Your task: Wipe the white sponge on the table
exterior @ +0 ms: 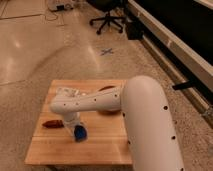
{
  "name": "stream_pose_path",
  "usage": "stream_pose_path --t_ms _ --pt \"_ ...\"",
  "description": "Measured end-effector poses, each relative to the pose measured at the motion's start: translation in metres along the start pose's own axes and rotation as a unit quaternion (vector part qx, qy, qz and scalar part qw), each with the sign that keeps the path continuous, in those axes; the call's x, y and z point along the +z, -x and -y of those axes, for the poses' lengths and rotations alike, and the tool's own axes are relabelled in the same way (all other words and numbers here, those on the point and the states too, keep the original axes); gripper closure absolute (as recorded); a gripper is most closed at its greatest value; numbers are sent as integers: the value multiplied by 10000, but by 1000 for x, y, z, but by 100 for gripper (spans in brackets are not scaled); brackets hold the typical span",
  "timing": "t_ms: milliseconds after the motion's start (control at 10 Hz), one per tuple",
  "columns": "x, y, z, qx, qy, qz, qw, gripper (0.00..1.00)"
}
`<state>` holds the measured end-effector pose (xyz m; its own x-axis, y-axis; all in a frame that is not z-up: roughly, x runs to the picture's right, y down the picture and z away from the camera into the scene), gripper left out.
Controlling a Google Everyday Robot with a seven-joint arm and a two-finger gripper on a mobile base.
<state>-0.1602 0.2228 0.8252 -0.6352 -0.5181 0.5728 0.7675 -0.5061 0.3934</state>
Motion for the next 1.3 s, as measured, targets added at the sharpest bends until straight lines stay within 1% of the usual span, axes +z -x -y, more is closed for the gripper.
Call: stream_pose_path --t_ms 200,400,500,600,700,900,1000,1100,1200,1300 --pt "6 16 -27 226 93 109 9996 83" --pt "11 38 -49 512 117 207 9984 82" --pt "14 50 -56 627 103 259 9976 77" --pt "16 60 -60 708 87 303 9970 70" --pt "18 75 -59 792 -9 360 9962 57" --pt "21 99 -53 846 -183 455 9952 37" --pt "22 107 -52 872 -239 483 9947 28" --pt "21 112 -46 839 -320 490 9948 21" --pt "19 115 -36 738 -407 489 9952 20" --pt "16 113 -23 607 -537 426 9958 20"
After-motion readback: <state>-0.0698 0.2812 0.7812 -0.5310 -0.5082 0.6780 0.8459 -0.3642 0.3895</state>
